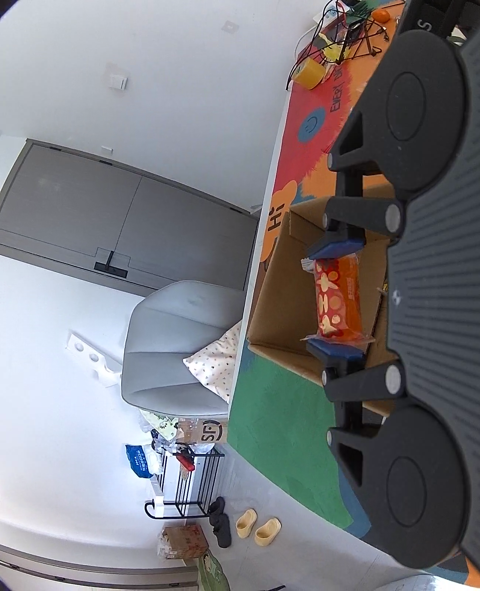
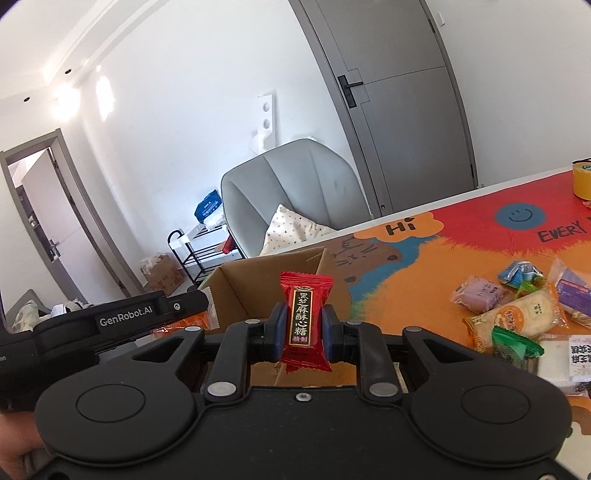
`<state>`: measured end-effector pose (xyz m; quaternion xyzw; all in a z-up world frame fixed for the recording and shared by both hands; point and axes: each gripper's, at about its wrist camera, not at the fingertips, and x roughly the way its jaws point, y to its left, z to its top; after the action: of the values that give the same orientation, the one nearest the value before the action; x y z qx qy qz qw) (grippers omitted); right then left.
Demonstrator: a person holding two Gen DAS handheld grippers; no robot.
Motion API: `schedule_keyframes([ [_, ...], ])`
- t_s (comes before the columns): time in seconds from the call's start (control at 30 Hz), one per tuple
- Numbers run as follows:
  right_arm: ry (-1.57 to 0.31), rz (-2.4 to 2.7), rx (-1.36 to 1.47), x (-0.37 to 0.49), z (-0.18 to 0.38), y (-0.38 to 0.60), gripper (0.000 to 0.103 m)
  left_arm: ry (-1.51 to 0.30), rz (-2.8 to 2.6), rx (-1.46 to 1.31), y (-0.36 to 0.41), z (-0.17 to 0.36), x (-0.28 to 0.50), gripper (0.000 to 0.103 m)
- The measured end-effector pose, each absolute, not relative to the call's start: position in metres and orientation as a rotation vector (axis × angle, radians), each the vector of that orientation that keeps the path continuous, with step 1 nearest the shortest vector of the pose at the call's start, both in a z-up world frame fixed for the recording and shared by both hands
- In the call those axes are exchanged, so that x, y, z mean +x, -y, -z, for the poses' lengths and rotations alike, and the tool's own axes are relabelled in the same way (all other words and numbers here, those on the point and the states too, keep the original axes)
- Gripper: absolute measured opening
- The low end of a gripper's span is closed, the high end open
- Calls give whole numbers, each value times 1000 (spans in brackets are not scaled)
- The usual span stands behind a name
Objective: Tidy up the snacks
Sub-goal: 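Carry both packets into the cardboard box and open both tools to release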
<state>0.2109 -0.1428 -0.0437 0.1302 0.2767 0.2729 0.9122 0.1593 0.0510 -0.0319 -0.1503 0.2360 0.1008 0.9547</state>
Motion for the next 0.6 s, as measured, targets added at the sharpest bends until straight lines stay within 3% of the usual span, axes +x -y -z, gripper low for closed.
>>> schedule_keyframes([
  [0.07,-576,-573,272,215,44,138,21,-473,-205,-302,-55,33,162,50],
  [0.2,-587,-591,275,222,47,126,21,-445,-240,-318,-64,31,157,72],
  [0.5,-599,-639,289,232,49,100,23,-422,-307,-334,-82,24,141,84],
  [0.57,-584,-667,296,232,49,97,32,-423,-318,-333,-84,25,140,87],
  [0.6,-583,-667,290,233,50,96,46,-425,-325,-332,-84,25,139,89],
])
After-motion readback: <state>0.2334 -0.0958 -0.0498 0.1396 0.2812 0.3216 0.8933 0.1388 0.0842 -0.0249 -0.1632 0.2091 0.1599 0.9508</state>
